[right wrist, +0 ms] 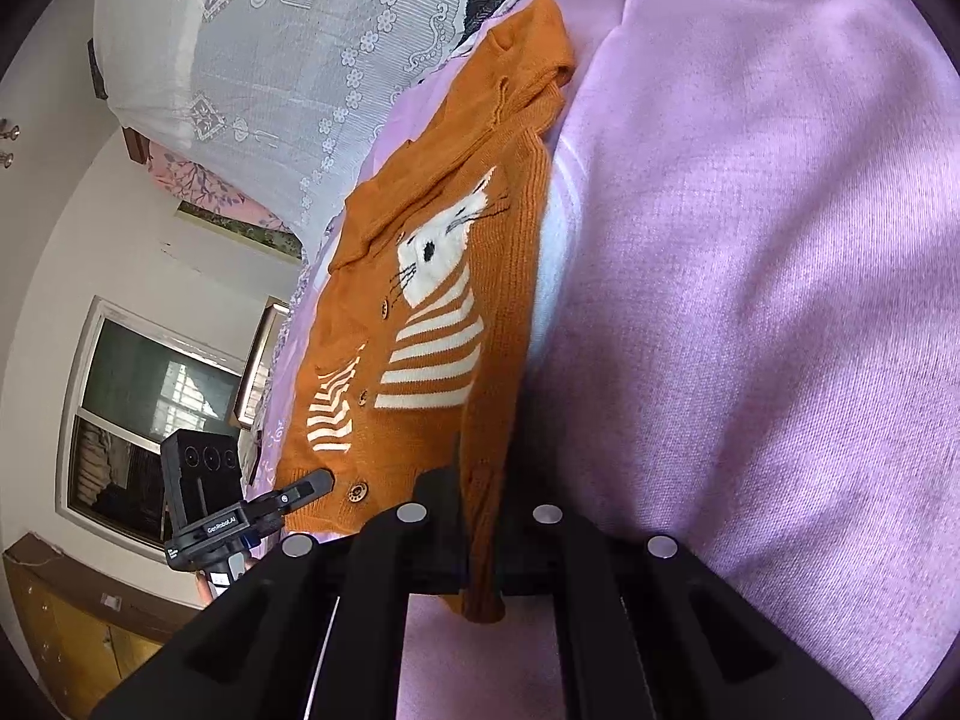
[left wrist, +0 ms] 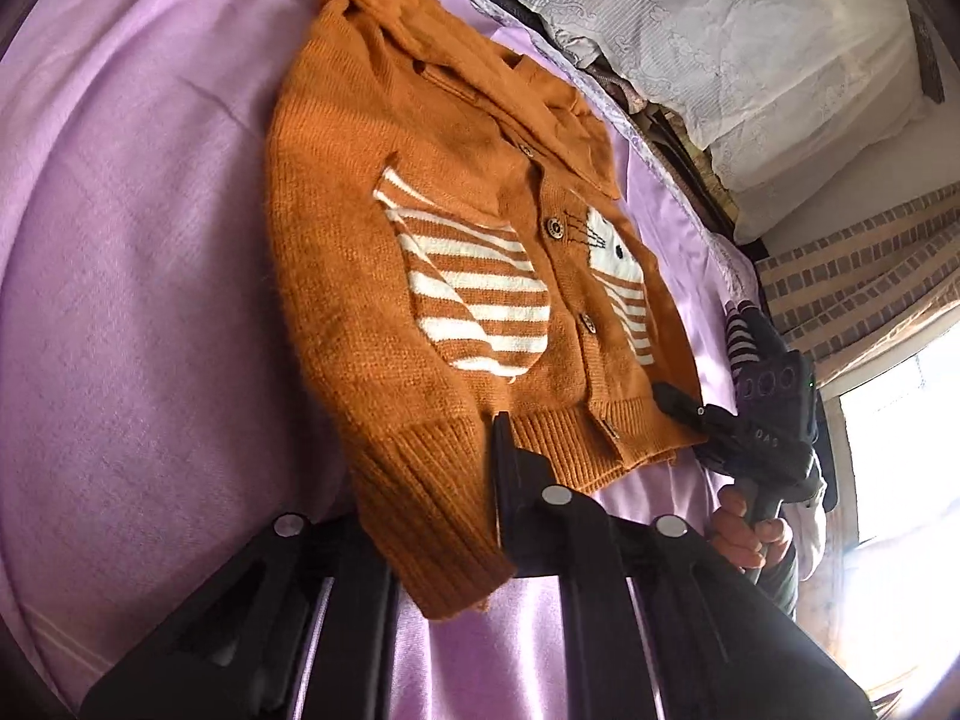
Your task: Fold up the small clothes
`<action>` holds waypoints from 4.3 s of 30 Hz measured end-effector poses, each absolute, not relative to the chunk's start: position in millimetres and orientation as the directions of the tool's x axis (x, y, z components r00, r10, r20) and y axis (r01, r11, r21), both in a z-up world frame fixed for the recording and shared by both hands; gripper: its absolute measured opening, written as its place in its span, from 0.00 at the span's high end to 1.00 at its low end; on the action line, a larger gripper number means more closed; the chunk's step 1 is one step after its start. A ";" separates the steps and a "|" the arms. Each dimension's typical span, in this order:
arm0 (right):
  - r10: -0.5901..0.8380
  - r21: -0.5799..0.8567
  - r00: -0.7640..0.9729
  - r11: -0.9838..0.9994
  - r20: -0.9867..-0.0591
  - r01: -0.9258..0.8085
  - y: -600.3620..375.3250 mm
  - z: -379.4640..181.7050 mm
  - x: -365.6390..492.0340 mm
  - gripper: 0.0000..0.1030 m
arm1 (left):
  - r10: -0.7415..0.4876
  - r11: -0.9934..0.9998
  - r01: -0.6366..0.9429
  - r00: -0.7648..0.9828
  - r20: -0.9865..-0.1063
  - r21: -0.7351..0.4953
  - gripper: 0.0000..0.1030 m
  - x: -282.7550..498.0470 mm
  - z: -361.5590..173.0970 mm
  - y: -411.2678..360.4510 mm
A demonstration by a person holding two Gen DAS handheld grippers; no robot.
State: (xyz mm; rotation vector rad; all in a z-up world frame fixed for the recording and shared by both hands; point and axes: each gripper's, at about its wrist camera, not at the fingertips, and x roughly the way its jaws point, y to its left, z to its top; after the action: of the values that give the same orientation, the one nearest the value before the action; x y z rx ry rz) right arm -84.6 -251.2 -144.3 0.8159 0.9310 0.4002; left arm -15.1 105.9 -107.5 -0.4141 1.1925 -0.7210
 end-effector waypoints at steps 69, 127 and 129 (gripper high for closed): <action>0.491 0.611 0.721 0.783 -0.489 -0.119 -234.8 -62.9 147.5 0.70 | -0.544 0.839 0.351 0.537 -0.644 -0.416 0.23 205.9 -18.9 56.8; 0.418 0.562 0.733 0.825 -0.536 -0.060 -234.6 -103.5 97.9 0.46 | -0.024 0.943 0.259 0.682 -0.731 0.210 0.04 152.0 -77.9 -17.4; 0.412 0.591 0.743 0.806 -0.528 -0.028 -244.2 -107.2 94.6 0.46 | -0.018 0.946 0.247 0.685 -0.728 0.209 0.04 148.2 -77.0 -14.9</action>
State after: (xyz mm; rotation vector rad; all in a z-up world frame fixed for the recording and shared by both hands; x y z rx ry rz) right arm 94.6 -244.2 -107.2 0.5932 0.6997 0.2572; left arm 148.2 -14.9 -77.0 0.3029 0.8056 -0.1515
